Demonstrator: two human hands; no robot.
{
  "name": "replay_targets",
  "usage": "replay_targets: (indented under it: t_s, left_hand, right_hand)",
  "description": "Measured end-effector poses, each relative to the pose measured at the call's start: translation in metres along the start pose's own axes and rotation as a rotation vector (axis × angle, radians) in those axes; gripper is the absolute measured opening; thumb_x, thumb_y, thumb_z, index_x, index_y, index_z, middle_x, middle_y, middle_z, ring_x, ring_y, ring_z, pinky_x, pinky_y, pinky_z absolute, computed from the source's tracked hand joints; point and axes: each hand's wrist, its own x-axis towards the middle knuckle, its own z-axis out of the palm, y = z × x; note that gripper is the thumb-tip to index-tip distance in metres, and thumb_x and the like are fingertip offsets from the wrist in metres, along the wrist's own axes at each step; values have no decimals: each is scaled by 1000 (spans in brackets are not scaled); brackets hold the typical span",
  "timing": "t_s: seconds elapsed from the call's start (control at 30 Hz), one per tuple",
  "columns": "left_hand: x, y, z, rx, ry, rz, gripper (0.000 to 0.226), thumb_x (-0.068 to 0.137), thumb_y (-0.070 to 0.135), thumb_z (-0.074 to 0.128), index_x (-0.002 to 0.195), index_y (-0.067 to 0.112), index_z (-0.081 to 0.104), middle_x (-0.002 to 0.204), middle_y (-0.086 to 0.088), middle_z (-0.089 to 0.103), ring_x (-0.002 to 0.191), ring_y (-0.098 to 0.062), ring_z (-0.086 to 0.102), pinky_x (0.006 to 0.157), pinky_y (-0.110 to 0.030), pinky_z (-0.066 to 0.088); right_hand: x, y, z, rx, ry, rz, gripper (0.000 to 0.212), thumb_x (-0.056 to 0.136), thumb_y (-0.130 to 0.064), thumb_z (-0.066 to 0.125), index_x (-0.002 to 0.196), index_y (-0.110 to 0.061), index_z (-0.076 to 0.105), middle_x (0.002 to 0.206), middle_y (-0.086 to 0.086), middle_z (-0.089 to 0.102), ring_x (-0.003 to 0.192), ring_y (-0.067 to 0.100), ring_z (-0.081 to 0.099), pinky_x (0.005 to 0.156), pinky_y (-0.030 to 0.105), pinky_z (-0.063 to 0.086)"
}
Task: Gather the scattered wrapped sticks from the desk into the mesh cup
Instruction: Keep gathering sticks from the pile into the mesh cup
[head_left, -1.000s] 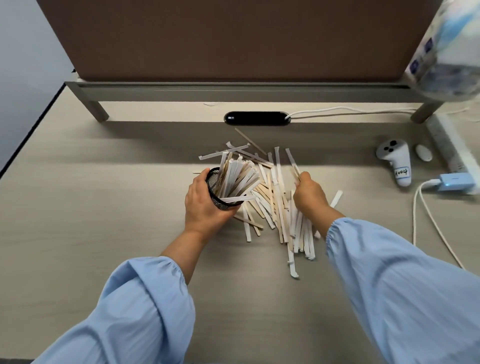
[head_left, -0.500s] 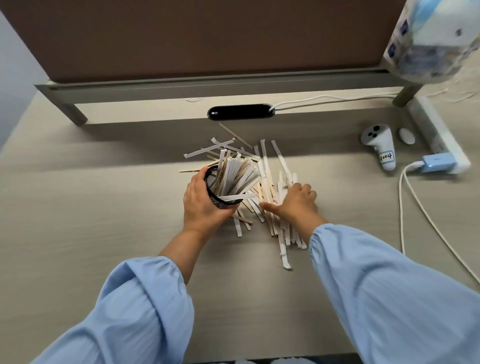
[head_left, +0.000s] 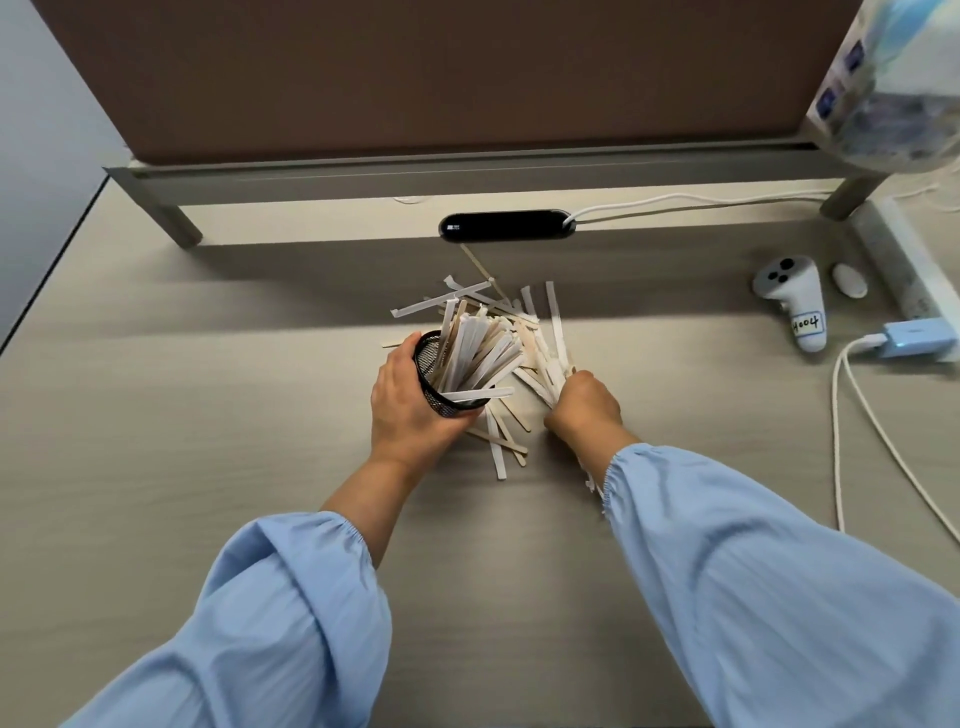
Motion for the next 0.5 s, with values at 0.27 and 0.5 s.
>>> replay_targets:
  t_s: [0.27, 0.5]
  left_hand:
    - [8, 0, -1, -36, 17, 21, 95, 52, 32, 86, 131, 7, 38, 124, -12, 52, 113, -29, 48, 99, -37, 36]
    - [12, 0, -1, -37, 21, 45, 96, 53, 33, 85, 131, 5, 37, 125, -14, 51, 115, -29, 46, 99, -33, 33]
  right_hand:
    - [0, 7, -9, 35, -12, -40, 34, 85, -18, 56, 116, -6, 57, 117, 15, 63, 106, 34, 60, 77, 30, 45]
    - [3, 7, -16, 439, -238, -51, 25, 82, -15, 67, 99, 2, 61, 70, 10, 60, 56, 19, 63, 56, 23, 50]
